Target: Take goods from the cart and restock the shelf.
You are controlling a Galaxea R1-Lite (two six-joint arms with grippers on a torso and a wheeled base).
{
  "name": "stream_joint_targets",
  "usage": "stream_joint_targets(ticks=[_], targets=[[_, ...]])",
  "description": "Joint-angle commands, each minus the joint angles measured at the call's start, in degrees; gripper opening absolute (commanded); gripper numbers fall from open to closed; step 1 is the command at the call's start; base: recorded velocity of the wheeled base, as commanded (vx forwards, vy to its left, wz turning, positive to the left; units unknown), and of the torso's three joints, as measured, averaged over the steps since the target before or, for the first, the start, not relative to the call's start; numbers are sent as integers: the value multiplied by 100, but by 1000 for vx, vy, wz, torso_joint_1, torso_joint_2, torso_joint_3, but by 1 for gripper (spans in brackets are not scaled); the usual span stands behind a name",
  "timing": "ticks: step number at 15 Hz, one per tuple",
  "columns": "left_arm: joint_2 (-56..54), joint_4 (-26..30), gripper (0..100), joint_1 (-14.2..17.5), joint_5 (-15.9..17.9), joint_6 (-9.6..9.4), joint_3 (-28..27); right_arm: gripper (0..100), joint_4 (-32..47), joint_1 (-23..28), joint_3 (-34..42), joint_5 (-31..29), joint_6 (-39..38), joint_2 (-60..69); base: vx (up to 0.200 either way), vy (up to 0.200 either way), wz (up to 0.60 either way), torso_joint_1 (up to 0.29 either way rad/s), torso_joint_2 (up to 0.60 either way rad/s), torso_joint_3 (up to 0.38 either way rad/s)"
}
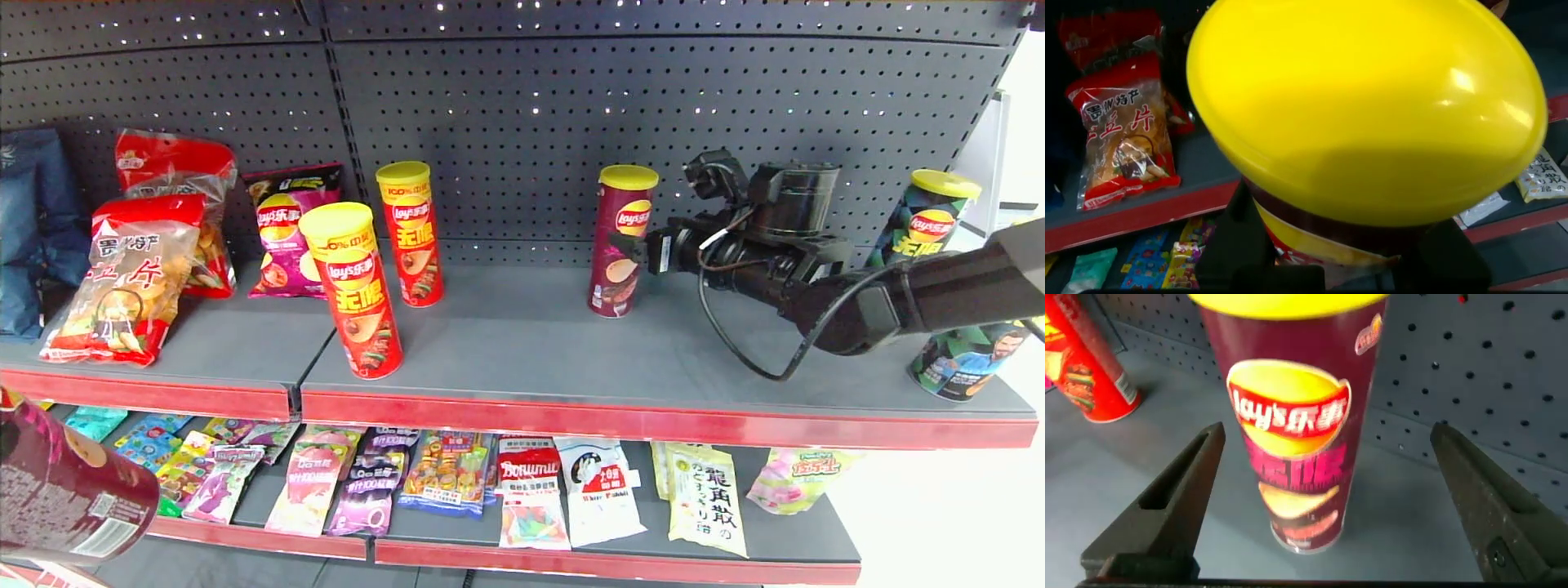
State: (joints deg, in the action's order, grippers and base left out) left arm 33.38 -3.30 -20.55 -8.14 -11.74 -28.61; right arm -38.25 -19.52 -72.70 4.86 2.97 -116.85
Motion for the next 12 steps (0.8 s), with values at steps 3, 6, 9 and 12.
stream_joint_targets(ticks=[3,6,9,12], targets=[[64,5,0,-1,6,5,22,100,11,-114,-455,6,1,-295,0,0,0,0,0,0],[125,5,0,-1,6,5,-57,100,20,-166,-947,-12,10,-655,0,0,0,0,0,0],[151,5,0,-1,6,5,-118,100,37,-166,-1255,-12,10,-884,0,0,0,0,0,0],[222,5,0,-1,6,5,-118,0,37,-166,-1325,-29,10,-1007,0,0,0,0,0,0]])
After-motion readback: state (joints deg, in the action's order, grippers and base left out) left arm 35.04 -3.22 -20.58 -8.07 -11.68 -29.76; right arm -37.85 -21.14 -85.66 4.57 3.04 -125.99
